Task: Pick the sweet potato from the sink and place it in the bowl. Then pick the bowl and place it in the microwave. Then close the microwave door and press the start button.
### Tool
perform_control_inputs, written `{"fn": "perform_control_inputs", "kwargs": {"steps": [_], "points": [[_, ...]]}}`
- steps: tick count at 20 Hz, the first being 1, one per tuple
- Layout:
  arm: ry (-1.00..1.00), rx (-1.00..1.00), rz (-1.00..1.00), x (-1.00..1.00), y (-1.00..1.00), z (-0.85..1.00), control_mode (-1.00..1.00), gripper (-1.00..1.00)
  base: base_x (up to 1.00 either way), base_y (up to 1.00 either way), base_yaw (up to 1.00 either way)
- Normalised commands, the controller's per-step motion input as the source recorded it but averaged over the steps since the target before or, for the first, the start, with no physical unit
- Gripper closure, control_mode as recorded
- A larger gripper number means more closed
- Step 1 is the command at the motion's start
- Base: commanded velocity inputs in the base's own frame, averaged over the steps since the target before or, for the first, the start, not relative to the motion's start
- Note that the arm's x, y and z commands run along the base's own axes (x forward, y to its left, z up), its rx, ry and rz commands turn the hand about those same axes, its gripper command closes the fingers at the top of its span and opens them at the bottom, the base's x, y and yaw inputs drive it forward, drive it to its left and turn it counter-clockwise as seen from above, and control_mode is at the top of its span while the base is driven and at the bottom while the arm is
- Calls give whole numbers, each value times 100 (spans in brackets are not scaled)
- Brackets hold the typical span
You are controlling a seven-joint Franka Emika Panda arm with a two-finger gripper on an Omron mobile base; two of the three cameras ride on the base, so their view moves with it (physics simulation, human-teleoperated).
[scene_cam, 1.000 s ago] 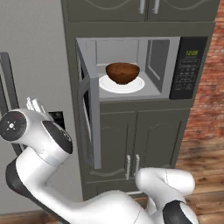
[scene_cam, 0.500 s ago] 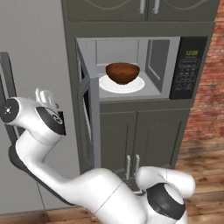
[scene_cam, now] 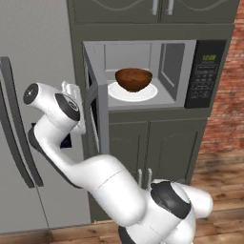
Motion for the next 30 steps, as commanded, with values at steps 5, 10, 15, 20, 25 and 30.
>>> {"fn": "perform_control_inputs", "kwargs": {"steps": [5, 10, 15, 20, 25, 30], "points": [[0, 3, -12, 43, -100, -4, -100, -100, 0, 0, 0], [0, 4, -9, 41, -100, -4, -100, -100, 0, 0, 0], [0, 4, -7, 45, -100, -1, -100, -100, 0, 0, 0], [0, 3, -4, 43, -100, 0, -100, -100, 0, 0, 0], [0, 1, -1, 38, -99, 0, -100, -100, 0, 0, 0], [-1, 3, 0, 41, -81, 0, -100, -100, 0, 0, 0]]}}
